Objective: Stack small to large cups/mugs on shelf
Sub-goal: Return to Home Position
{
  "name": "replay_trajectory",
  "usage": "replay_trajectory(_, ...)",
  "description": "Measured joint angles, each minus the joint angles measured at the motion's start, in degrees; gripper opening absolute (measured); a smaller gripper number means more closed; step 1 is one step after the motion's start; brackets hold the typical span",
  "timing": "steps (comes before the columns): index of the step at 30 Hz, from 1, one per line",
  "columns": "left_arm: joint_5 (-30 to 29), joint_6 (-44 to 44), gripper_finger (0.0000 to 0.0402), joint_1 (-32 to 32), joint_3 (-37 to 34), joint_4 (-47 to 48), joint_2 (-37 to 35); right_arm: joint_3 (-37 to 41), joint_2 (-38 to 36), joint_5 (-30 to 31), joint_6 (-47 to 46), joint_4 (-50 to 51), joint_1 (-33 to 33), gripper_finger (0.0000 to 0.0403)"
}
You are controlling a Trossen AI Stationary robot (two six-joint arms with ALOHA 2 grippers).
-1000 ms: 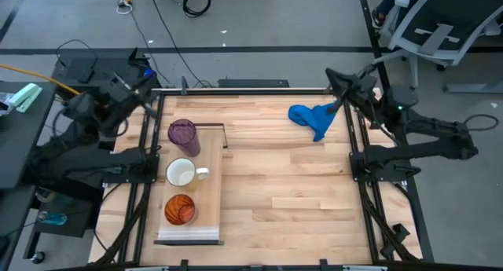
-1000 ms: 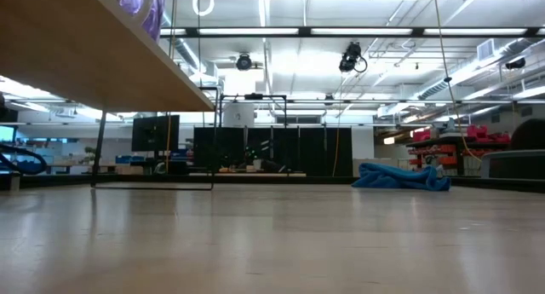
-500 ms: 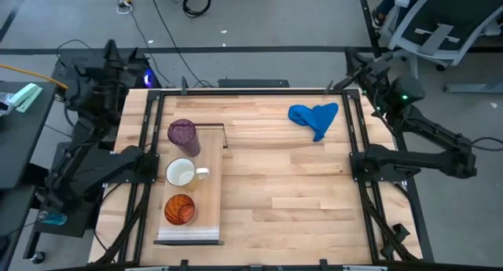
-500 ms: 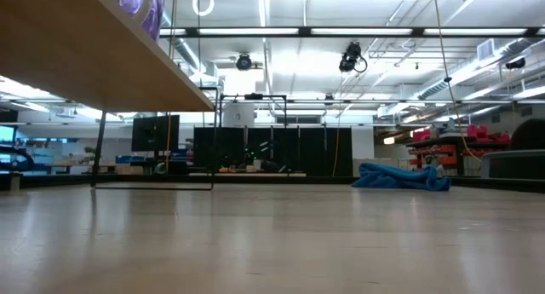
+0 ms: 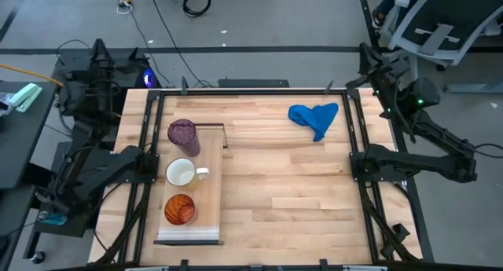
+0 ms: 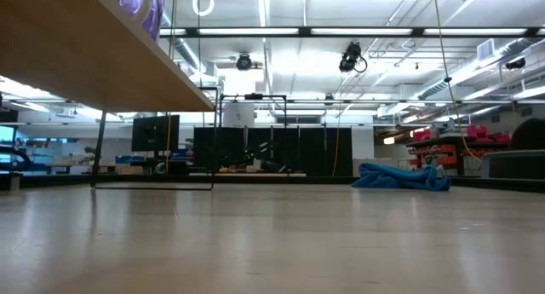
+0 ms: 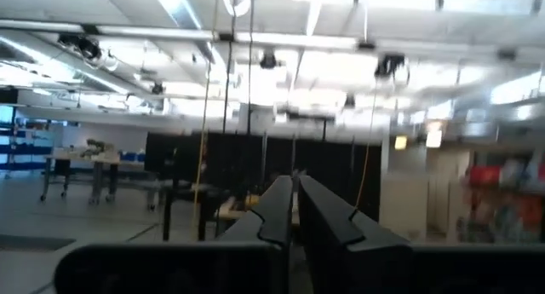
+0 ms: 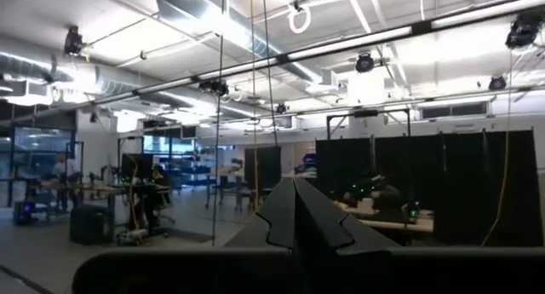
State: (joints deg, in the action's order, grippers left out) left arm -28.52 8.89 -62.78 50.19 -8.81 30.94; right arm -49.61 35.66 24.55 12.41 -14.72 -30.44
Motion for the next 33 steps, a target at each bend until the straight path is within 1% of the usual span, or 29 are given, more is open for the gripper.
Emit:
replay_trajectory(2,0.74,-0.82,0.0035,0.0,0.0,-1.87,-1.48,-0.79,-0.09,-0.14,-1.17,0.19,0.09,0.001)
replay_trajectory(3,1.83,-0.8,0.0036,0.0,0.0,-2.52,-2.41,-1.02,-0.27,-1.35,0.48,-0.19,0.25,0.001)
replay_trajectory(6,3.34,1.01,0.0034,0.0,0.04,-3.05,-5.85,-1.33,-1.16,-9.1,8.33,-2.72,1.59,0.001)
replay_trajectory(8,3.34,0.63,0.0031,0.0,0.04,-2.99,-8.1,-1.34,-1.8,-11.0,9.12,-4.49,3.13,0.001)
replay_trajectory(13,3.36,2.49,0.0024,0.0,0.04,-2.49,-13.78,-1.33,-4.86,-10.82,13.46,-5.66,6.97,0.001)
replay_trajectory(17,3.31,2.06,0.0025,0.0,0.04,-1.4,-16.82,-1.25,-7.8,-10.89,14.82,-5.2,10.29,0.001)
replay_trajectory(19,3.33,3.8,0.0028,0.0,0.04,-1.27,-18.25,-0.82,-9.26,-10.61,16.27,-4.68,11.24,0.001)
replay_trajectory(23,3.31,3.78,0.0034,0.0,0.04,0.14,-20.71,-0.23,-12.36,-9.24,16.31,-4.81,11.96,0.001)
replay_trajectory(26,3.22,5.45,0.0036,0.0,0.04,0.4,-22.65,0.18,-13.97,-8.12,17.37,-3.34,11.96,0.001)
replay_trajectory(30,3.11,5.59,0.0031,0.0,0.04,0.75,-25.72,0.19,-17.72,-8.09,17.4,0.21,11.96,0.001)
replay_trajectory(33,2.83,5.61,0.0027,0.0,0.04,1.7,-28.24,0.22,-21.22,-8.12,17.16,5.17,11.93,0.001)
